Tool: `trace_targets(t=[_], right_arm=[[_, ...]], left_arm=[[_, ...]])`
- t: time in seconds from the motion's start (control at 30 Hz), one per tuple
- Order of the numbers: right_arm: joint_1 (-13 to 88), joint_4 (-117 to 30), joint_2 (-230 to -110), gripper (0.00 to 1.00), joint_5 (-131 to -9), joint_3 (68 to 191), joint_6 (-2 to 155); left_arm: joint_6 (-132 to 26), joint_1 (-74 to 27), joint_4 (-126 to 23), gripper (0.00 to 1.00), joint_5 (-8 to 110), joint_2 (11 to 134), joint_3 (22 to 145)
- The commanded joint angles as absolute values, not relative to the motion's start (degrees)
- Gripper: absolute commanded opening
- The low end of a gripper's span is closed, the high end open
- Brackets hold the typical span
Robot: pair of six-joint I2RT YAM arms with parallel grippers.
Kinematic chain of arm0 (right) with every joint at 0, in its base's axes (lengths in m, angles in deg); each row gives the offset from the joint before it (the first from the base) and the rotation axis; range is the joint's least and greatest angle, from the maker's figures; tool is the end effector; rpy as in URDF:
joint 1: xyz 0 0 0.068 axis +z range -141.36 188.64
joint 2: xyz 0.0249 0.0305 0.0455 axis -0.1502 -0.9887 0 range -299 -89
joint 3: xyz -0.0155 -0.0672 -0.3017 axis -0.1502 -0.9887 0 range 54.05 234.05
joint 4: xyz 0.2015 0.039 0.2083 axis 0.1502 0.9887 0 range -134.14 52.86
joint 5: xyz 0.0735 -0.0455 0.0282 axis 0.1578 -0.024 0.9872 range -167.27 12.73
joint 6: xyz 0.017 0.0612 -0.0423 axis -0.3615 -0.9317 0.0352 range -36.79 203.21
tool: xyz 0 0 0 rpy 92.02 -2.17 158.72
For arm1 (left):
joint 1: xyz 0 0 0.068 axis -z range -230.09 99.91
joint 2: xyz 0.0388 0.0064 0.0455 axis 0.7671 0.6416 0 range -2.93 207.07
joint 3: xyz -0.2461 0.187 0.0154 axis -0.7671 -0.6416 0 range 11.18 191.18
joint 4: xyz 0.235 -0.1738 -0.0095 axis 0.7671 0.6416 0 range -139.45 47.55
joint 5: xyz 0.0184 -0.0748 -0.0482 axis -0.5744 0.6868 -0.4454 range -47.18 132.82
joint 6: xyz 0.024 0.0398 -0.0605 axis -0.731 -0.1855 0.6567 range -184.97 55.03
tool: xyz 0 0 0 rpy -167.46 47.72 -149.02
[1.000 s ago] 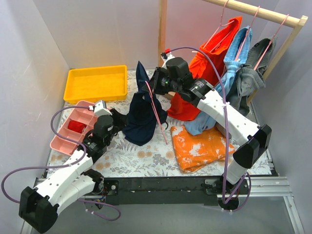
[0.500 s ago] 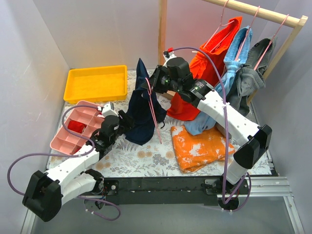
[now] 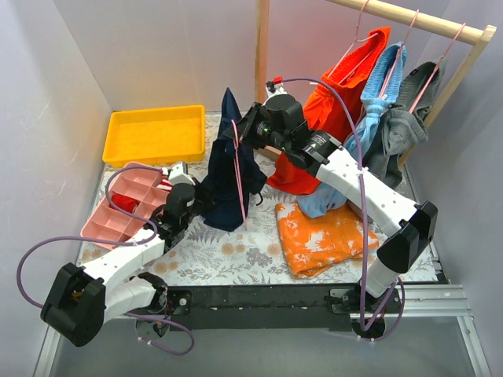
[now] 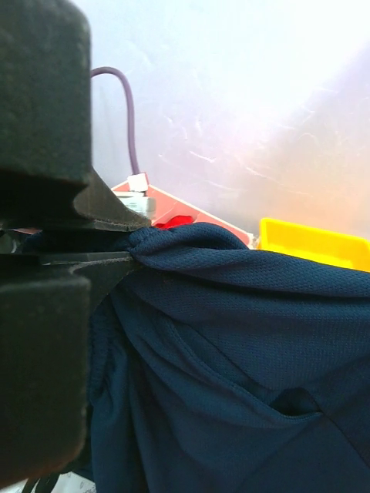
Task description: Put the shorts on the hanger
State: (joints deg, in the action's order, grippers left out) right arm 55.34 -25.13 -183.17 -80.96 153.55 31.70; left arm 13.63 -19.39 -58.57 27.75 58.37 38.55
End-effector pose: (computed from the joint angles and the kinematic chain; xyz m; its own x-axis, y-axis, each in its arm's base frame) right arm 0.3100 0.3229 0.4672 -0.6359 0.4641 -0.6166 -0.2984 0.5890 0.7511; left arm 0.2346 -0.1198 0.2156 -0.3556 -0.8897 -0.2863 -0.2964 0.3978 -0.8683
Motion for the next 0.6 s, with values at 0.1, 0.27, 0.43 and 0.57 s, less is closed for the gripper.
trace_targets(t=[0.1,0.27,0.43,0.57], right_arm=[[56.98,-35.96,-181.63,0.01,-91.06,156.09,27.75],[57.50,-38.59,-183.57,0.01,-94.05,157.76,26.35],[57.59,-40.88,-185.68,0.01,-97.04,158.98,24.94],[57.77,-43.61,-186.56,0.01,-99.24,158.73,24.59]], left_arm=[[16.23,-19.42,-44.63,0.00,36.23,44.72,38.78],[18.08,-18.98,-34.96,0.00,42.55,38.74,39.47],[17.82,-18.89,-25.22,0.00,46.07,34.79,42.81],[18.61,-18.63,-21.42,0.00,48.53,31.88,44.84]])
